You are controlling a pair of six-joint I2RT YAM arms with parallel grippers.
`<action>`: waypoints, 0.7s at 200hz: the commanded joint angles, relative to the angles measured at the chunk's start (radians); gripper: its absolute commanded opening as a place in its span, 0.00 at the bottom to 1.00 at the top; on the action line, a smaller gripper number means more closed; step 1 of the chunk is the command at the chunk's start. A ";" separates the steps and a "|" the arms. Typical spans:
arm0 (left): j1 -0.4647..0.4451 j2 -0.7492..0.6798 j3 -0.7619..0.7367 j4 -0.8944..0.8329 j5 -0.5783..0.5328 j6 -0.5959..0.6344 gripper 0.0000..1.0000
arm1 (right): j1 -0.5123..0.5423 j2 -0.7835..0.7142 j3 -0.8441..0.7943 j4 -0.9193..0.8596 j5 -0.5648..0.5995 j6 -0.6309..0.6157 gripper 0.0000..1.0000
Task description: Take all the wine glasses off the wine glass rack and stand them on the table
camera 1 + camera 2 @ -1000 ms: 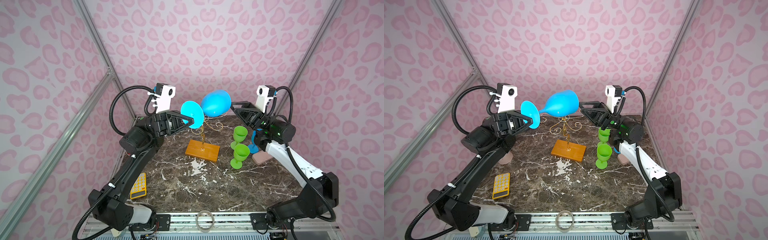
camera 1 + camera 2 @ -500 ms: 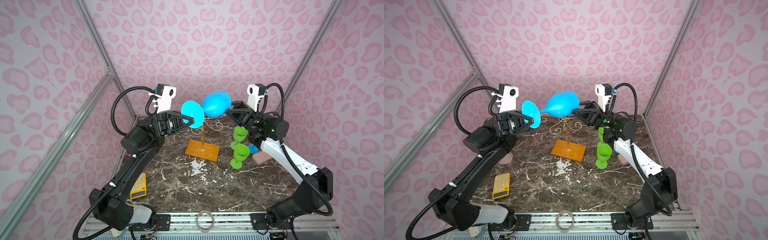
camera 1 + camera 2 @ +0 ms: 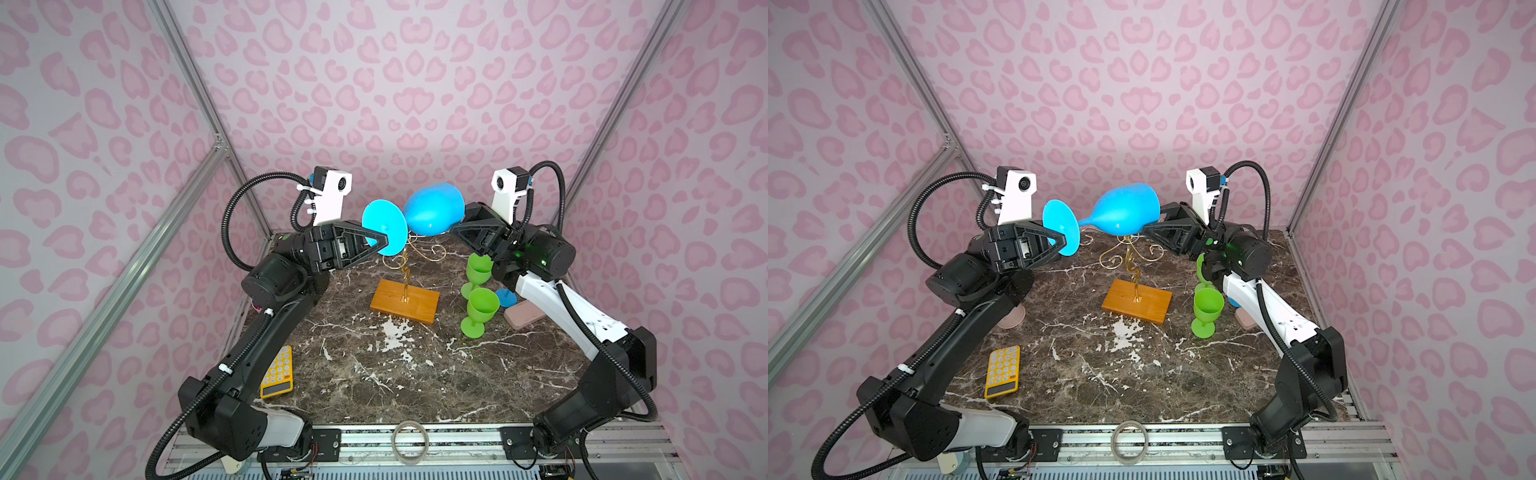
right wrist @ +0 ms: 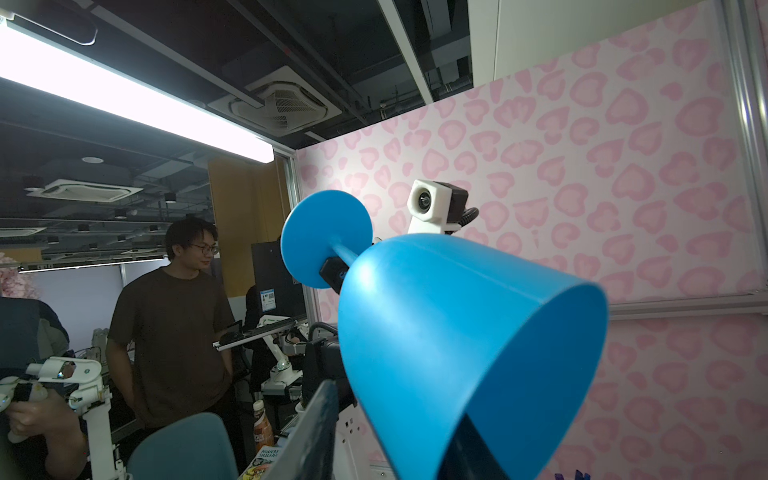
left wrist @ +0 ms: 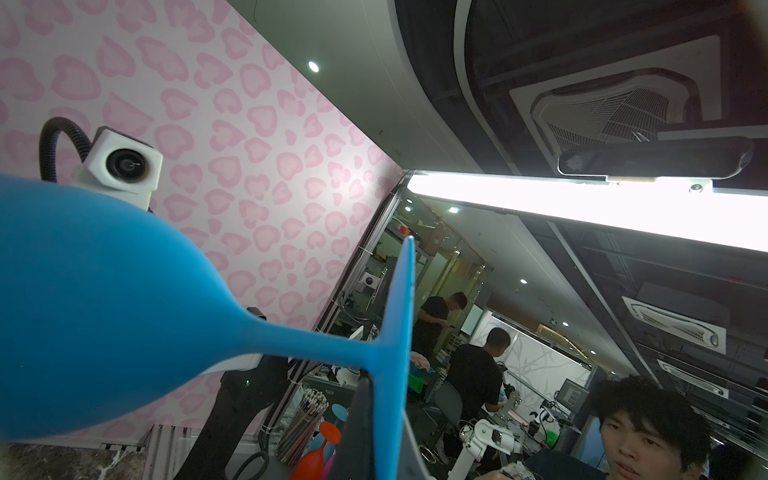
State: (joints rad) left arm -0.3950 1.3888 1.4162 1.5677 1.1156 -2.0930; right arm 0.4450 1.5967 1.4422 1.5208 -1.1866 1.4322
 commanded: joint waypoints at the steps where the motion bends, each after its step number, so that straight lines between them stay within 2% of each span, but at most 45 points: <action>1: -0.001 0.008 0.016 0.029 -0.025 -0.191 0.04 | 0.001 -0.001 0.008 0.037 -0.062 0.005 0.39; 32: 0.000 0.021 0.028 0.030 -0.041 -0.227 0.04 | -0.001 -0.027 -0.011 0.035 -0.103 -0.026 0.38; 56: 0.001 0.033 0.051 0.031 -0.053 -0.236 0.04 | -0.008 -0.038 -0.020 0.036 -0.096 -0.038 0.18; 65: 0.001 0.036 0.060 0.030 -0.053 -0.237 0.04 | -0.012 -0.039 -0.025 0.036 -0.089 -0.039 0.14; 126: 0.000 0.048 0.046 0.030 -0.072 -0.250 0.04 | -0.022 -0.037 -0.028 0.036 -0.073 -0.044 0.06; 140: 0.001 0.052 0.051 0.029 -0.068 -0.256 0.08 | -0.023 -0.039 -0.021 0.036 -0.071 -0.041 0.05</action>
State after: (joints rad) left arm -0.3985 1.4326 1.4624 1.5501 1.0569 -2.0933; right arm 0.4225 1.5574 1.4143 1.5574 -1.2385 1.3838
